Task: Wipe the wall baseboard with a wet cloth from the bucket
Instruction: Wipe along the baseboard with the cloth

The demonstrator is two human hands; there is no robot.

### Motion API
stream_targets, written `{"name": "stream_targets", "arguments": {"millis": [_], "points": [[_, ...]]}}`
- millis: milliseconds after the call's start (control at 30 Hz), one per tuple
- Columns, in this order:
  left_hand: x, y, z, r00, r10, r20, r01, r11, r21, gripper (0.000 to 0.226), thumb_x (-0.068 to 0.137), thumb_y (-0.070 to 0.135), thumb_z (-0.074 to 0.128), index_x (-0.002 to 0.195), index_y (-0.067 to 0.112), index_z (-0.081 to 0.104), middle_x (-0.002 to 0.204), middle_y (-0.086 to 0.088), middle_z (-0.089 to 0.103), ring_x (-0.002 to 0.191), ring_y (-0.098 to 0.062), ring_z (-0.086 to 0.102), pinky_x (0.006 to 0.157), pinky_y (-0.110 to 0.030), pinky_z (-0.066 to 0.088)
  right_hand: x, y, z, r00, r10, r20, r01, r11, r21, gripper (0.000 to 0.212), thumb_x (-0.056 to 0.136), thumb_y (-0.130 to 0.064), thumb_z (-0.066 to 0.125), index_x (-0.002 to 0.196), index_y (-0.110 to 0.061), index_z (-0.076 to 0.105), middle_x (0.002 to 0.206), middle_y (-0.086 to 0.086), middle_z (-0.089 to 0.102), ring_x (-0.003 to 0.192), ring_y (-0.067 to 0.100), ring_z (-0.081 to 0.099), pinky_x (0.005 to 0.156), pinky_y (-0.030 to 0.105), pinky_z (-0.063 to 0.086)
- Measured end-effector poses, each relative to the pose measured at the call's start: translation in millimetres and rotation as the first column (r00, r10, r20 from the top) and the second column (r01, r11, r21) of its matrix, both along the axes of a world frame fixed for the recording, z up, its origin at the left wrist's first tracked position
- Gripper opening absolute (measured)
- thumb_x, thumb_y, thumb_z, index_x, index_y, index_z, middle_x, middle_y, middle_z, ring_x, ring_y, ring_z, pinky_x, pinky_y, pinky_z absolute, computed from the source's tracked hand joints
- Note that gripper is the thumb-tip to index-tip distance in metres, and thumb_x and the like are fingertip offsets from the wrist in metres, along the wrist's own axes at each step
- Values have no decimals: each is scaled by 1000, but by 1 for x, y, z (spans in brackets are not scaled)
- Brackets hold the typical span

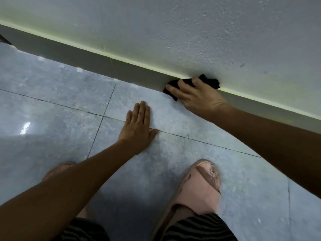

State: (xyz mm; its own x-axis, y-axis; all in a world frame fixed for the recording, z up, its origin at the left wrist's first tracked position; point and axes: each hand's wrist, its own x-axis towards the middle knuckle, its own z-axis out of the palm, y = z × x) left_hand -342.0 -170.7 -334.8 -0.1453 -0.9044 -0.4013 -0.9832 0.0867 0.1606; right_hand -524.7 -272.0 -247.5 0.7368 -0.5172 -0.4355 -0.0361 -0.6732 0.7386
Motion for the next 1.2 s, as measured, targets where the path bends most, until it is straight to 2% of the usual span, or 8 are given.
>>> {"name": "stream_targets", "arguments": {"millis": [167,267,400,700,867,967,1100,1200], "points": [[-2,-2,-1,1000,3,24,-4,1000,15,79,97,53,18,147,2,-17,156,-19,-23,144,-32,-20,119,-43,-6,-58,14,12,999,-36,-27,36,999,-9,39,87,-20,59,126,-27,61,160,-3,11,137,23,32,94,38,33],[-2,-3,0,999,-20,25,19,1000,17,82,96,57,20,148,6,-17,156,-20,-23,144,-34,-19,118,-44,-5,-74,15,15,999,-27,-30,25,998,-60,43,86,-20,59,129,-30,58,160,-6,13,135,20,35,88,34,35],[-8,-3,1,999,-13,30,13,1000,-8,89,91,65,22,148,9,-17,155,-21,-24,143,-39,-20,117,-49,-6,-53,6,5,977,0,215,42,980,-194,60,78,-25,67,136,-24,52,154,-10,30,121,25,29,78,37,26],[-29,-3,-4,999,-27,47,32,995,-94,92,88,68,17,149,6,-15,156,-23,-20,144,-35,-20,114,-49,-16,-44,7,-34,987,-60,149,61,998,-5,62,91,-24,56,147,-17,32,160,-1,10,138,23,28,101,40,33],[-34,-3,-2,984,-149,-94,147,989,-28,90,90,65,25,149,9,-16,154,-21,-26,143,-32,-25,117,-40,-12,-103,13,-25,992,-82,96,90,992,-88,59,80,-27,68,137,-25,52,156,-8,27,127,19,43,88,40,27],[-37,-2,0,986,-150,-68,149,989,-10,93,90,65,26,149,8,-17,153,-22,-28,142,-33,-26,117,-40,-10,-101,12,-12,991,-49,125,67,987,-147,65,82,-31,66,142,-27,43,156,-12,25,128,16,42,85,36,28],[-39,-2,-2,990,-133,-50,133,991,-20,95,88,68,26,148,9,-18,153,-23,-28,142,-34,-25,117,-41,-10,-59,1,-11,962,1,273,46,986,-163,71,71,-28,76,138,-26,51,152,-12,34,121,22,30,80,37,26],[-39,-3,0,989,-140,-38,139,990,-7,96,87,69,28,149,11,-18,154,-22,-27,143,-34,-25,119,-42,-8,-44,-2,-16,965,37,259,4,987,-158,65,77,-31,71,138,-29,49,156,-11,24,126,23,24,84,40,24]]}}
